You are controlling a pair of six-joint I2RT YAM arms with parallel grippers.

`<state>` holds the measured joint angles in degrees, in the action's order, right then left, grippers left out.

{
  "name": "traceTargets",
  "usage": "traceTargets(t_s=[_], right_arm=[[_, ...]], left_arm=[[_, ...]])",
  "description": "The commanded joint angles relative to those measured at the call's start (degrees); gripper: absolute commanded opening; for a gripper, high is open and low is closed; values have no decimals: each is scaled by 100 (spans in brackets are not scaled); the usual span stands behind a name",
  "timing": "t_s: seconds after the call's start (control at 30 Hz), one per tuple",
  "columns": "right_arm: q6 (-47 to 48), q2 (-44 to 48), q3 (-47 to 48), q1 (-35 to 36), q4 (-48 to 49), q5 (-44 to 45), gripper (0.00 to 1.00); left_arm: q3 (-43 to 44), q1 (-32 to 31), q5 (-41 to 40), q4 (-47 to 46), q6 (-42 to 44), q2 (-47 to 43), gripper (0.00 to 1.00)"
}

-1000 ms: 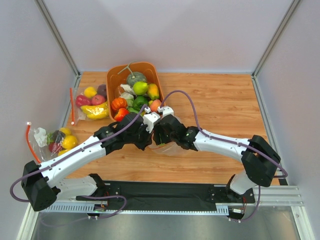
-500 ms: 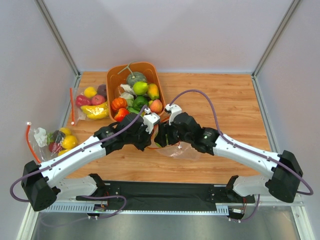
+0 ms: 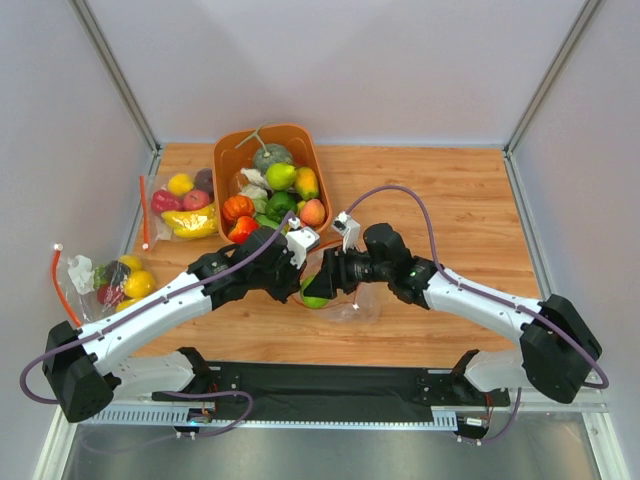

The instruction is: Open the zip-top bag and remove the fake food

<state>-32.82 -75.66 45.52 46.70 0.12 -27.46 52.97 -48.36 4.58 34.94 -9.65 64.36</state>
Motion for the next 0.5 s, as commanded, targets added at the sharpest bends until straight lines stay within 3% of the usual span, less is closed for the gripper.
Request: traceTargets(t_s=[0.0, 0.3, 0.47], right_arm=[[-471, 42, -52, -64, 1209, -1033, 33], [-682, 315, 264, -82, 1403, -1437, 33], [-524, 622, 414, -91, 903, -1551, 33]], left_arm=[[73, -24, 25, -84, 95, -29, 0], [73, -16, 17, -92, 104, -11, 0], [73, -25, 8, -84, 104, -20, 0]])
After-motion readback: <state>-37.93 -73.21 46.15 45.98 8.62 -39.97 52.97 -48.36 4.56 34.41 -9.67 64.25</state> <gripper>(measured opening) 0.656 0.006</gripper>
